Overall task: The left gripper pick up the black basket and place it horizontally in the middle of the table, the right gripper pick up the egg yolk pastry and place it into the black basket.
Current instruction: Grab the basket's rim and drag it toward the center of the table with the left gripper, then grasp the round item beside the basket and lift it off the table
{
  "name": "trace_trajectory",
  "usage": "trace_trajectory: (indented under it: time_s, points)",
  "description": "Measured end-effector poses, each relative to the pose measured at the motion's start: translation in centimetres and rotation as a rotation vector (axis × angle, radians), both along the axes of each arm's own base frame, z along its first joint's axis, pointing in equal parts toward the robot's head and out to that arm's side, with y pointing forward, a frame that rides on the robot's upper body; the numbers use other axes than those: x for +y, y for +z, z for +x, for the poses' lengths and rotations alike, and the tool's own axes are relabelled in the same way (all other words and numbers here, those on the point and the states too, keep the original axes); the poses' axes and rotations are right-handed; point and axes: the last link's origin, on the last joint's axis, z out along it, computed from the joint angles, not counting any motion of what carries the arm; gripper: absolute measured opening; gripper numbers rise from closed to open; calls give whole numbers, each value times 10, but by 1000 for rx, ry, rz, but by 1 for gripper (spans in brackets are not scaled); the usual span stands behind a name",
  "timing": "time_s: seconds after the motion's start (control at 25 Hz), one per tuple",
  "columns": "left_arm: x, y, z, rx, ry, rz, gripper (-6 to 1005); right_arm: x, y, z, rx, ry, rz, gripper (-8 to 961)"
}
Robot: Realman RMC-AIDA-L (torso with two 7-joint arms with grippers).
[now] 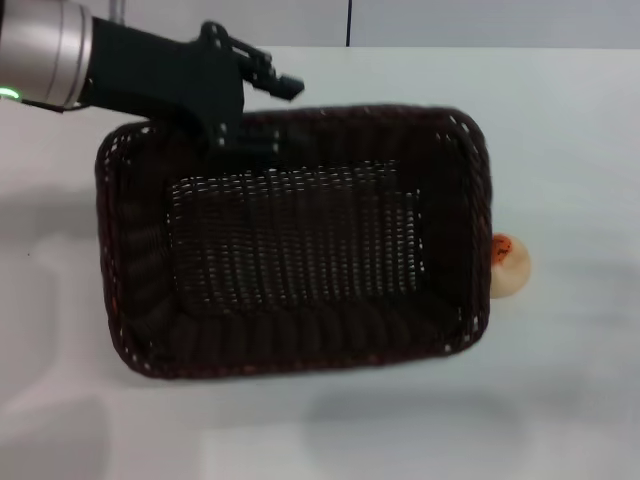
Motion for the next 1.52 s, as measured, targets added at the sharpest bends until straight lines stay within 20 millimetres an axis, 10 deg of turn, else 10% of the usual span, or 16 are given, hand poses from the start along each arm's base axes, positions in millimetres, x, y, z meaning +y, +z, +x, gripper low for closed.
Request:
trace_trajectory:
  time_s: [0.48,0.76,1.2,1.52]
  points:
    - [5,45,-4,-329,9,173,447,0,0,-1,-2,1,2,682]
    - [-5,103,-49,-788,138,413,444,0,-7,-7,12,26,-23,682]
    - [-38,135,-123,-1173,320,686,440,-2,-55,-39,98,121,-214,681]
    - [-47,137,-127,-1166,289,712,437,-15,-97,-64,154,196,-387,681]
